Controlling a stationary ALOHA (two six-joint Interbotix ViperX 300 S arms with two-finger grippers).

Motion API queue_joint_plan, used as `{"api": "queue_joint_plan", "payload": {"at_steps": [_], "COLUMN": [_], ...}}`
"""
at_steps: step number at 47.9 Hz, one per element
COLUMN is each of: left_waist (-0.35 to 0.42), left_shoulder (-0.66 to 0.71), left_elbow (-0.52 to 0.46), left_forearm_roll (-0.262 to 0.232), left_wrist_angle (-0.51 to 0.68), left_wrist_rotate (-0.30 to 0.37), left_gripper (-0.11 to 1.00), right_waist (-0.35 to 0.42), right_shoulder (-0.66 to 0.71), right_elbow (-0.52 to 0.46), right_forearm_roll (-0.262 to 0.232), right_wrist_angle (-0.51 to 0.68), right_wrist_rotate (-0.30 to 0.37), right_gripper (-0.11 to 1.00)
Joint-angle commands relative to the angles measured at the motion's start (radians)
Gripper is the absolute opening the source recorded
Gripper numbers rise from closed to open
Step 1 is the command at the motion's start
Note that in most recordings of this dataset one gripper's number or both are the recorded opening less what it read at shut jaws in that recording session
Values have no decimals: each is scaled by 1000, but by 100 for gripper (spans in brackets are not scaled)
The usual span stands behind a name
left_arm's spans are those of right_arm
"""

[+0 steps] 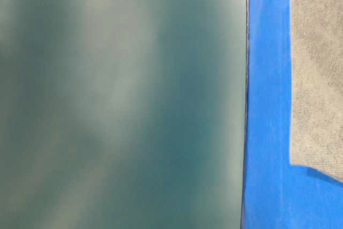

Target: Fold a large towel.

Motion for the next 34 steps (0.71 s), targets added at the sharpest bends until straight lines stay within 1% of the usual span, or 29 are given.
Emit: {"api": "queue_joint_plan", "payload": {"at_steps": [1,7,14,15,20,26,34], "left_waist": [20,49,77,80,92,92,92], "left_shoulder": [-74,-178,-255,-265,-285,-288,-296], "left_elbow": [34,121,210,229,259,258,253], "left_forearm_roll": [2,2,2,2,2,2,0], "left_wrist_angle": [-2,-3,-25,-31,-35,-23,29], "left_wrist_rotate": [2,0,0,0,0,2,-5], "left_gripper": [62,62,62,62,62,62,62], "right_waist": [-26,-72,-121,-127,-153,-160,-160], "right_shoulder": [-75,-173,-187,-181,-149,-143,-138], "right_elbow": [46,150,236,242,261,258,258], "right_forearm_roll": [-29,-64,-77,-77,-77,-77,-77], "right_wrist_angle": [-2,-6,-54,-63,-104,-117,-117], "right_wrist_rotate": [26,91,156,164,187,189,189], "right_gripper": [59,59,59,59,59,59,59]}}
